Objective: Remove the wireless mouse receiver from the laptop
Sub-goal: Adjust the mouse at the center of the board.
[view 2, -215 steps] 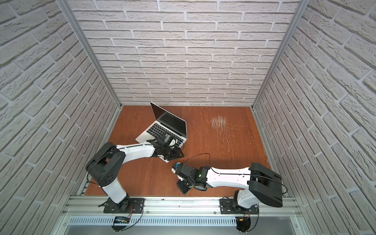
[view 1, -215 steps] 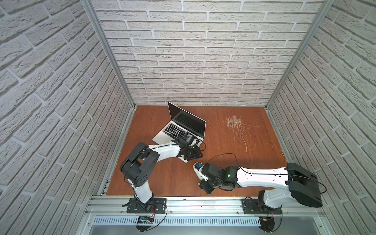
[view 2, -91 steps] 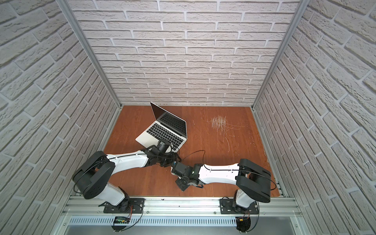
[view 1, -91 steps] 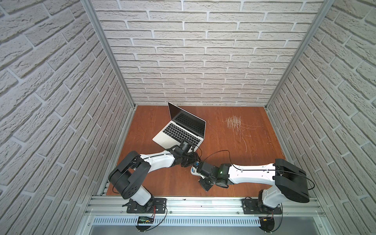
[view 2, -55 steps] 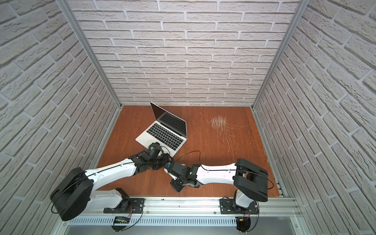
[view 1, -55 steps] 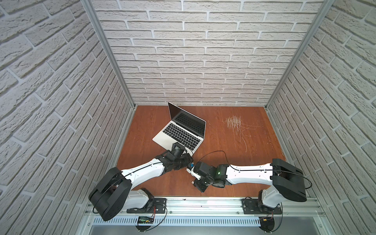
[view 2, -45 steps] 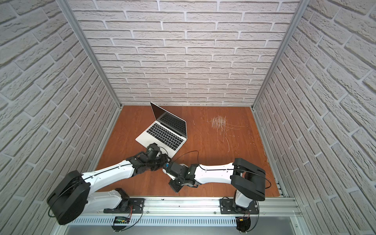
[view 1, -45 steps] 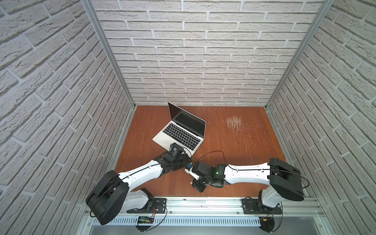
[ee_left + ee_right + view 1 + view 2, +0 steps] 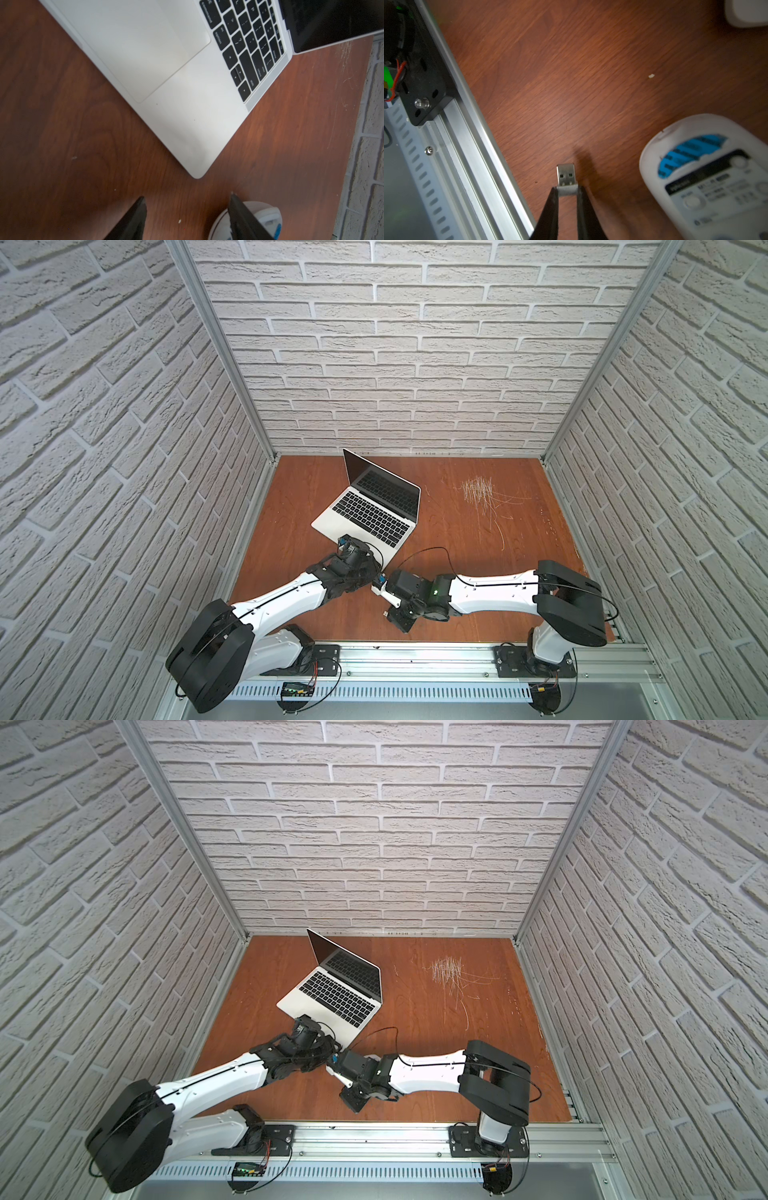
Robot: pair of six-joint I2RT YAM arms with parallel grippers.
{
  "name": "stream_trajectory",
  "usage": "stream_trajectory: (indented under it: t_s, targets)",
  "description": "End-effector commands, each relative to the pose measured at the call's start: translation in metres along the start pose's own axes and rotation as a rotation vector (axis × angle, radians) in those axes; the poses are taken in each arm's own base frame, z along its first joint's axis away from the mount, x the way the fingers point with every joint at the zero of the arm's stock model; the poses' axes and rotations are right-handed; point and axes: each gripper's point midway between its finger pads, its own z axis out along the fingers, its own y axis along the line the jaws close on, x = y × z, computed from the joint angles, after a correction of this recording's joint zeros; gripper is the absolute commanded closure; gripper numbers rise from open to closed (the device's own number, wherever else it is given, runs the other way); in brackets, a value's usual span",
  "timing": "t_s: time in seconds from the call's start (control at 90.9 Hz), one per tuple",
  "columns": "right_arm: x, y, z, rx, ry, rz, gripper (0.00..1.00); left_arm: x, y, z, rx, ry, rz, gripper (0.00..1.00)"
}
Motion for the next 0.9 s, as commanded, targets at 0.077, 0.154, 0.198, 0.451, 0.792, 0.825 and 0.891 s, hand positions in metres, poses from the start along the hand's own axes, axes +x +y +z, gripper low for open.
stream_trajectory:
  t_s: [0.077, 0.154, 0.198, 0.451, 0.792, 0.825, 0.891]
  targets:
    - [-0.009, -0.059, 0.007, 0.186, -0.019, 0.179, 0.97, 0.036, 0.0, -0.008, 0.041, 0.152, 0.047, 0.36]
    - [-0.01, -0.056, 0.006, 0.171, -0.02, 0.169, 0.97, 0.036, 0.001, -0.008, 0.043, 0.154, 0.042, 0.36]
    - [-0.012, -0.051, 0.003, 0.145, -0.024, 0.155, 0.97, 0.037, 0.001, -0.008, 0.045, 0.157, 0.04, 0.36]
    - [0.021, -0.058, -0.049, 0.157, -0.008, 0.162, 0.97, 0.043, -0.007, -0.013, 0.153, 0.15, -0.001, 0.35]
    - [0.04, -0.103, -0.103, 0.192, -0.127, 0.406, 0.97, 0.059, -0.018, -0.005, 0.269, 0.165, -0.028, 0.32]
    - [0.038, -0.108, -0.103, 0.185, -0.136, 0.427, 0.97, 0.059, -0.021, -0.003, 0.279, 0.162, -0.035, 0.32]
    - [0.033, -0.111, -0.1, 0.155, -0.143, 0.453, 0.97, 0.057, -0.032, -0.002, 0.33, 0.151, -0.047, 0.32]
